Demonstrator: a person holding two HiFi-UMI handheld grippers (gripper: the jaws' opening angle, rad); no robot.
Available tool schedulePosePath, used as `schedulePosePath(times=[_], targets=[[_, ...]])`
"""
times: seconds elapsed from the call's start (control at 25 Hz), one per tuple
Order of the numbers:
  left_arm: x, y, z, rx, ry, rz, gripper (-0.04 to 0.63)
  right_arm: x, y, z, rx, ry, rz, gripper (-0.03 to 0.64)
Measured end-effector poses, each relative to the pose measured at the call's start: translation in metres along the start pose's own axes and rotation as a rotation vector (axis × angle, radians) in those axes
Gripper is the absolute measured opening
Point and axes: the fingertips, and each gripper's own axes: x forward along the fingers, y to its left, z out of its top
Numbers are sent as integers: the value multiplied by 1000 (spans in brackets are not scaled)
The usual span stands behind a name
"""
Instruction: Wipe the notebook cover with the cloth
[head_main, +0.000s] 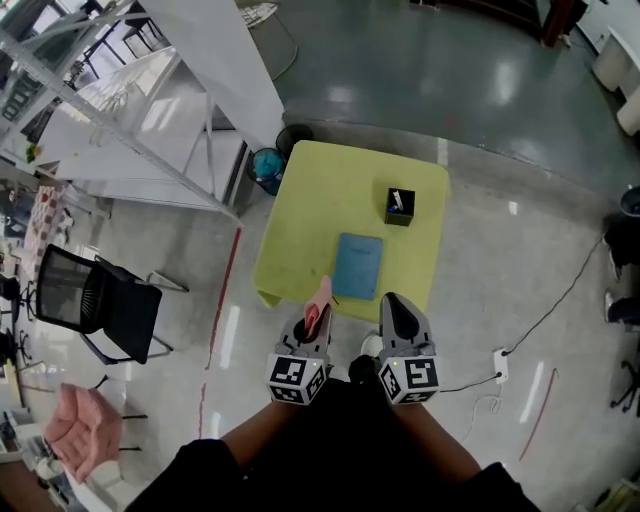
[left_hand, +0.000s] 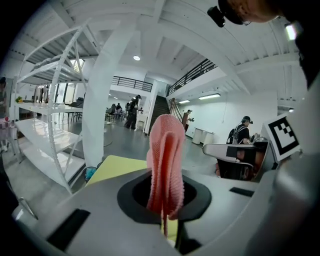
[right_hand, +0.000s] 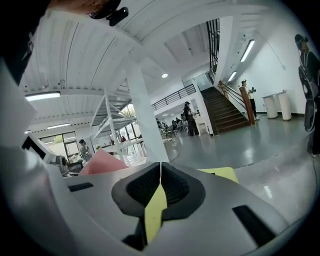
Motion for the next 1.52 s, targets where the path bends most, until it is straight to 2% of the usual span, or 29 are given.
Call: schedulePosePath(times=[0.32,0.4,0.56,0.92,1.12,1.28,1.44,1.52], targets=[[27,20,-3,-52,10,83,23,29,-10,5,-39,31,82,32],[34,28,-7,-64,12,88,23,35,-16,1,-17,51,74,32],[56,41,-19,-40,44,83,23,52,-29,-2,0,59,37,32],[132,82,-63,-60,194,66,23,99,-38,-20,-22,155,57,32],[176,107,-74,-57,241,78,23,139,-40,-29,-94,212,78,32],[207,125,-92,-72,292,83,23,172,-44,-43,-73,246,86,32],[234,148,-121,-144,358,115,23,198,-65,-54,-58,278,35,32],[247,158,-134,-133,386,126,23,209,-82,-55,-43,277,-11,32]])
